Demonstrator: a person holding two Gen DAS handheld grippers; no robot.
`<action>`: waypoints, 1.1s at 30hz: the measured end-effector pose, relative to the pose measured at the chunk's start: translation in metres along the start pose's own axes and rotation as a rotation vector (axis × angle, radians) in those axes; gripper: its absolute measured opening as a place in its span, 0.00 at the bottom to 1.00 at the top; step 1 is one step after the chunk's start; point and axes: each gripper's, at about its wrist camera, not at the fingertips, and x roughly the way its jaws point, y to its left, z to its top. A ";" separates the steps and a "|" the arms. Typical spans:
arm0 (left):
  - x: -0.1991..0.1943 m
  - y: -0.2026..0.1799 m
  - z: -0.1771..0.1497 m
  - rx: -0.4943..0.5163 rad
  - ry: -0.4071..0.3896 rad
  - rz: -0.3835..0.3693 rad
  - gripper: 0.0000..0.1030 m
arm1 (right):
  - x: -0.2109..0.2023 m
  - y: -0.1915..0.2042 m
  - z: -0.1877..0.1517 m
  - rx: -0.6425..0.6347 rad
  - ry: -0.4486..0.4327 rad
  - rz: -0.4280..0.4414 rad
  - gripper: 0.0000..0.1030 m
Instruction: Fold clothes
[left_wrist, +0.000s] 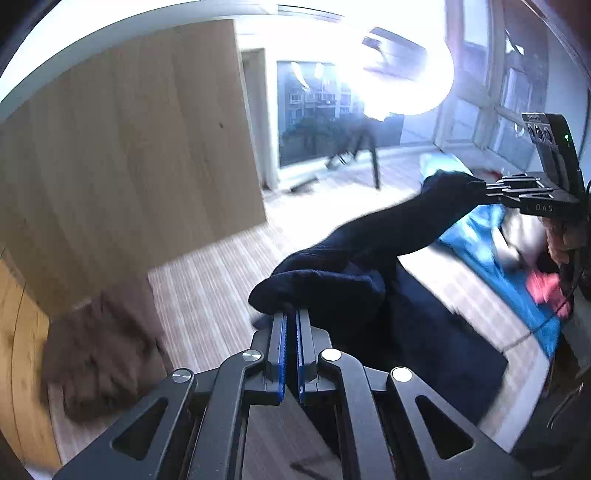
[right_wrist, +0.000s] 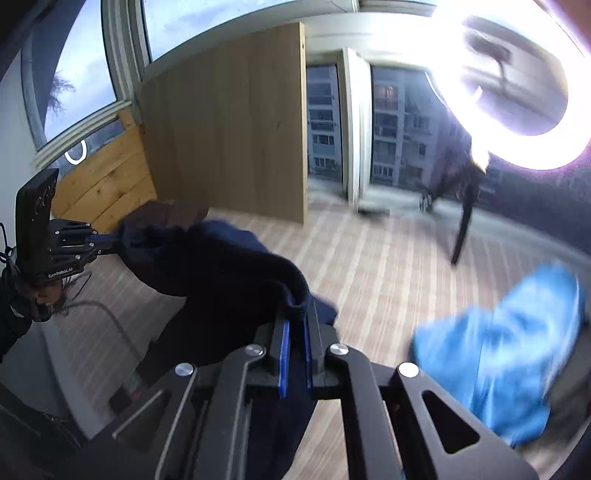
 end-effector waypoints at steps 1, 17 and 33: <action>-0.005 -0.005 -0.013 -0.004 0.010 -0.007 0.03 | -0.004 0.005 -0.017 0.011 0.012 -0.001 0.06; -0.026 -0.049 -0.111 -0.104 0.141 -0.110 0.03 | -0.007 0.023 -0.146 0.106 0.146 -0.062 0.06; -0.093 -0.072 -0.139 0.188 0.337 -0.237 0.17 | -0.060 0.054 -0.160 -0.009 0.389 0.093 0.40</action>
